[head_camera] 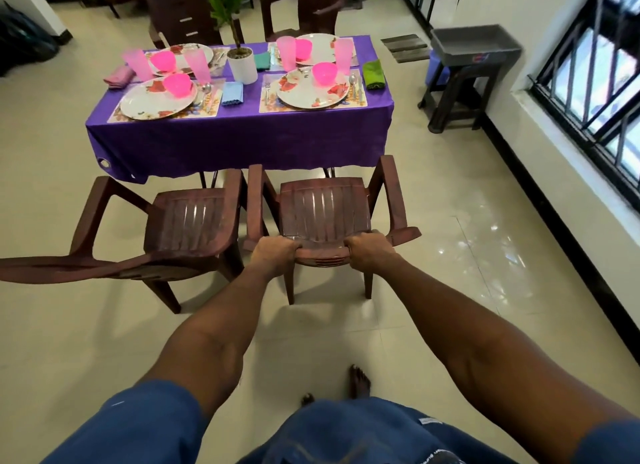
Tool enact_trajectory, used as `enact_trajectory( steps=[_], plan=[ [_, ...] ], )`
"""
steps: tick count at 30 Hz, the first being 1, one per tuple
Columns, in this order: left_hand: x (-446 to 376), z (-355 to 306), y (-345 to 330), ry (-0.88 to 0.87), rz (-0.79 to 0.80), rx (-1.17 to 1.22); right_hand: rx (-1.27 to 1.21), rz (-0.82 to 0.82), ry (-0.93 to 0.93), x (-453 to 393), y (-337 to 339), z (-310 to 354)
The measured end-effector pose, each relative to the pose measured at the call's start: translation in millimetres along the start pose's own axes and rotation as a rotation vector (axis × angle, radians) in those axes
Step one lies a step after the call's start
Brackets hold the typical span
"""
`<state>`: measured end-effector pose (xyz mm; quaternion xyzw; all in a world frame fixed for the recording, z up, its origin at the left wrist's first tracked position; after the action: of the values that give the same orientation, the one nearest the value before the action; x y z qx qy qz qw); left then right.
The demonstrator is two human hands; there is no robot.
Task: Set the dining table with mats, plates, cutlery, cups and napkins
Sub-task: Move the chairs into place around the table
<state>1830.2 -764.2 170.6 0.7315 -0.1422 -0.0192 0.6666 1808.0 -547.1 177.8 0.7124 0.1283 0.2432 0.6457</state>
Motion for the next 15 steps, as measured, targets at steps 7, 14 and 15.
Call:
enact_trajectory(
  steps=[7,14,15],
  plan=[
    [4,-7,2,0.025,-0.042,-0.006,0.058,-0.017,-0.094,1,-5,6],
    [6,-11,1,0.12,0.012,0.028,0.145,-0.007,-0.35,10,-12,21],
    [5,-11,0,0.128,0.014,0.025,0.145,-0.007,-0.367,10,-12,23]
  ],
)
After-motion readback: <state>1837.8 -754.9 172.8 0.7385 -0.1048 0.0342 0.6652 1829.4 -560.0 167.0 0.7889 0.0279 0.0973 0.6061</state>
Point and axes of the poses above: each hand's wrist, its own x-axis away from the middle knuckle, its own y-axis out of the back of the hand, z = x × y, the point moved 3 cm from there along -x, towards the middle knuckle, and after that the axes turned 9 degrees about x, right-handed, at the moved point
